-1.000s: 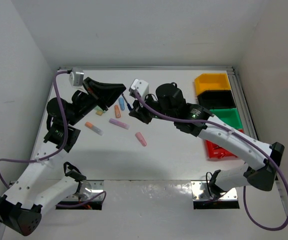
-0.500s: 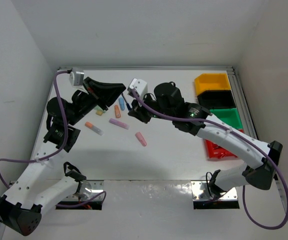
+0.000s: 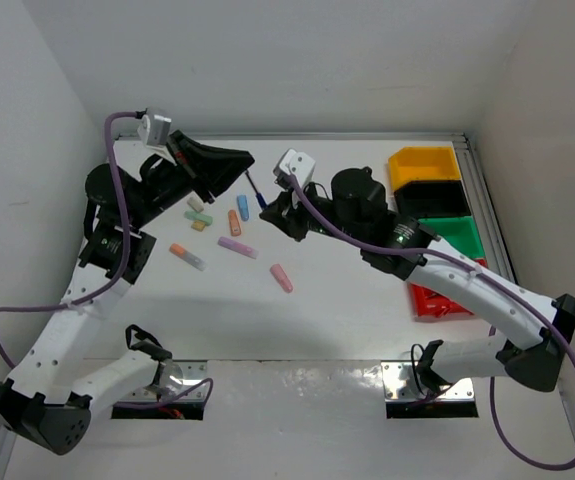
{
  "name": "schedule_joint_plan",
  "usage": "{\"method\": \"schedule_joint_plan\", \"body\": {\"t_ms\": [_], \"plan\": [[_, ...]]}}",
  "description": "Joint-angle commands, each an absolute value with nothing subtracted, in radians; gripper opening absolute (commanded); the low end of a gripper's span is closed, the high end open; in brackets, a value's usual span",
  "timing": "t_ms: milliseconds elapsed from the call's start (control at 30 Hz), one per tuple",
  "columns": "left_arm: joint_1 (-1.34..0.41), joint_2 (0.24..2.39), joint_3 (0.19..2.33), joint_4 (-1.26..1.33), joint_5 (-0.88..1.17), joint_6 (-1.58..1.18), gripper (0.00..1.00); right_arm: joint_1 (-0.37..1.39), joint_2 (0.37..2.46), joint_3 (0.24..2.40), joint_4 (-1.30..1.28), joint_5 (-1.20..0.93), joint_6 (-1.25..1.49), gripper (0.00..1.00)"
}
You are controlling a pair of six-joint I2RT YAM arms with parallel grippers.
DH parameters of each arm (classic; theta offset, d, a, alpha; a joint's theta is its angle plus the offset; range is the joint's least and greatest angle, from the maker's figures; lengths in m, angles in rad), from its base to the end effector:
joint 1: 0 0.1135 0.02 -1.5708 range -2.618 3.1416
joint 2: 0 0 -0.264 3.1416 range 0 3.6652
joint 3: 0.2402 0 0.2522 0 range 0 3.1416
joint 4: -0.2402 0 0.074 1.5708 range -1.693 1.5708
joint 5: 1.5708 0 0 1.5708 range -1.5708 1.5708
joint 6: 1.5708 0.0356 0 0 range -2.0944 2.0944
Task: Sort the stationery into containers
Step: Close the pen cap on the pen.
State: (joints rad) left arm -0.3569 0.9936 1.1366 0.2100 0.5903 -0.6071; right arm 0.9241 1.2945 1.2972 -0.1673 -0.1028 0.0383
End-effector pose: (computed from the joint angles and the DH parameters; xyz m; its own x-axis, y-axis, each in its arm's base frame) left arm 0.1871 -0.0909 0.4648 -0.1787 -0.4392 -0.8804 0.8251 0.4205 -0.3773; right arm 0.1783 0.2422 0.4102 -0.1314 -0.1108 -0.9851 -0.8504 0.5232 0.0546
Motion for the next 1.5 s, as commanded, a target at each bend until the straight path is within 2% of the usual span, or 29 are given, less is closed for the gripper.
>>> {"method": "schedule_joint_plan", "body": {"t_ms": [0, 33, 100, 167, 433, 533, 633, 667, 833, 900, 1167, 1367, 1467], "plan": [[-0.338, 1.026, 1.134, 0.077, 0.666, -0.587, 0.03, 0.92, 1.22, 1.31, 0.094, -0.097, 0.06, 0.0], [-0.333, 1.028, 1.14, 0.083, 0.675, -0.592, 0.06, 0.922, 1.216, 1.304, 0.091, -0.097, 0.064, 0.0], [-0.328, 1.029, 1.147, 0.095, 0.684, -0.595, 0.2, 0.92, 1.213, 1.292, 0.091, -0.097, 0.068, 0.0], [-0.324, 1.034, 1.164, 0.101, 0.69, -0.598, 0.29, 0.92, 1.213, 1.286, 0.089, -0.095, 0.071, 0.0], [-0.305, 1.055, 1.236, 0.101, 0.692, -0.592, 0.3, 0.92, 1.207, 1.256, 0.087, -0.092, 0.087, 0.0], [-0.296, 1.063, 1.262, 0.104, 0.687, -0.591, 0.34, 0.92, 1.198, 1.238, 0.083, -0.092, 0.098, 0.0], [-0.284, 1.069, 1.288, 0.109, 0.686, -0.592, 0.49, 0.916, 1.19, 1.218, 0.081, -0.094, 0.109, 0.0], [-0.279, 1.071, 1.295, 0.11, 0.686, -0.594, 0.57, 0.913, 1.189, 1.212, 0.08, -0.094, 0.113, 0.0], [-0.27, 1.08, 1.333, 0.133, 0.693, -0.617, 0.71, 0.9, 1.184, 1.186, 0.078, -0.1, 0.127, 0.0], [-0.262, 1.081, 1.342, 0.179, 0.706, -0.649, 0.82, 0.897, 1.183, 1.174, 0.077, -0.101, 0.13, 0.0], [-0.216, 1.088, 1.394, 0.264, 0.741, -0.747, 0.85, 0.867, 1.17, 1.131, 0.038, -0.094, 0.107, 0.0], [-0.195, 1.129, 1.462, -0.076, 0.715, -0.482, 0.84, 0.828, 1.128, 1.111, -0.116, -0.092, 0.057, 0.0], [-0.187, 1.183, 1.474, -0.242, 0.716, -0.433, 0.78, 0.807, 1.114, 1.121, -0.146, -0.094, 0.096, 0.0]]}}
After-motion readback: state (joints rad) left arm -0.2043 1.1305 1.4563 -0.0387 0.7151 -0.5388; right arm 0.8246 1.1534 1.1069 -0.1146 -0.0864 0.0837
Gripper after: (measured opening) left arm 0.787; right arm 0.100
